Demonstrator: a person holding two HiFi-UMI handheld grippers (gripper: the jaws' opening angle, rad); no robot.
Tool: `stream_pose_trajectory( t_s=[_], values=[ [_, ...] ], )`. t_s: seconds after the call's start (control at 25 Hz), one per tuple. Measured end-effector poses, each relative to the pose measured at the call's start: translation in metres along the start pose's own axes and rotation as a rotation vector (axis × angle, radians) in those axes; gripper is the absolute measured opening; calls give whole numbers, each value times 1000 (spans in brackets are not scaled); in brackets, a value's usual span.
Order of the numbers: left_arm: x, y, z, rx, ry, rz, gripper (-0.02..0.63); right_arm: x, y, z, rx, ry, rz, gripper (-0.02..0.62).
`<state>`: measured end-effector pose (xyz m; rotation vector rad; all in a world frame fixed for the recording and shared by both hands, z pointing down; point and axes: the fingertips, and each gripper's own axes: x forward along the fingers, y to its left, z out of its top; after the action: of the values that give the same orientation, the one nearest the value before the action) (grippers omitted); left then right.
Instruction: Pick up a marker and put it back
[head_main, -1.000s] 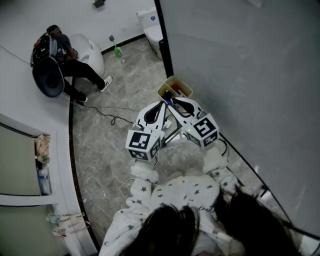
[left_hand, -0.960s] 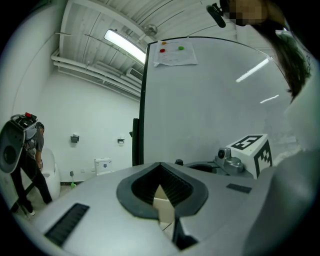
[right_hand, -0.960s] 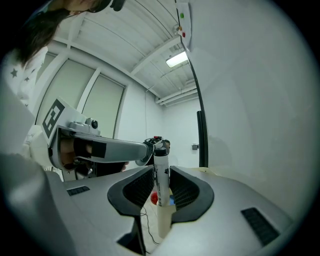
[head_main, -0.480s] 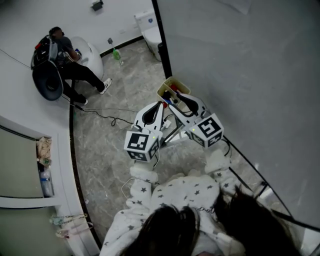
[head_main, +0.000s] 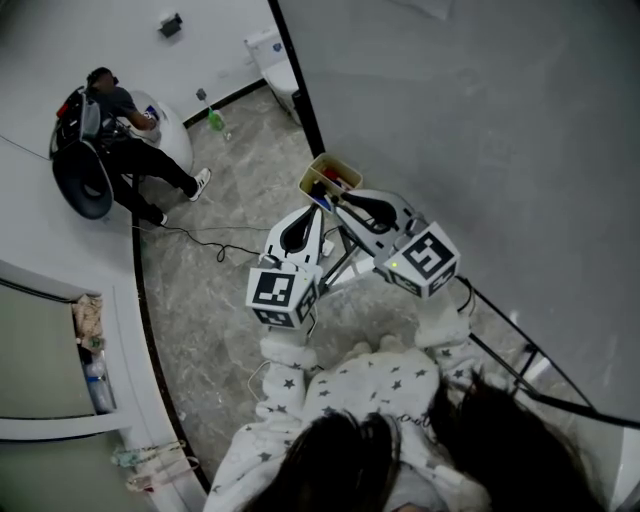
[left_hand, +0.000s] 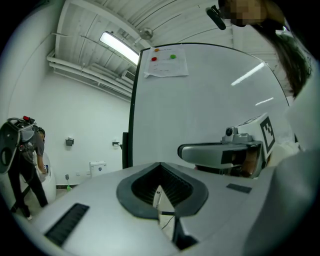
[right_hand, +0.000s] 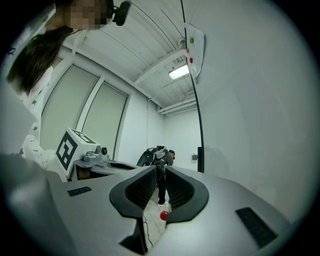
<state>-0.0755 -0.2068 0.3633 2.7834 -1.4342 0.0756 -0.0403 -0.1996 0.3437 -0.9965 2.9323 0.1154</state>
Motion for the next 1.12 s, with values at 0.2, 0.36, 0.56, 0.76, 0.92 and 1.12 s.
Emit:
stream_pose_trajectory(
  t_s=[0.2,0.36,0.56,0.76,0.92,1.12],
  values=[
    [-6,-15,12,25,2,-21,2,-12,6,15,15,-4,7,8],
    [-20,-30,36,25,-24,-35,2,-24,17,32,22,-6,19,6],
    [-27,-49,53,71,-38,-56,2,-38,23,43,15,-23,25,6],
    [-28,-54,58,69,-15,-42,2,-41,25,40,20,-18,34,6],
    [-28,-58,61,74,-30,-50,2,-41,26,42,25,-25,49,6],
    [-29,-59,76,94,-10,-28,2,-41,25,42,24,-35,58,6]
  ],
)
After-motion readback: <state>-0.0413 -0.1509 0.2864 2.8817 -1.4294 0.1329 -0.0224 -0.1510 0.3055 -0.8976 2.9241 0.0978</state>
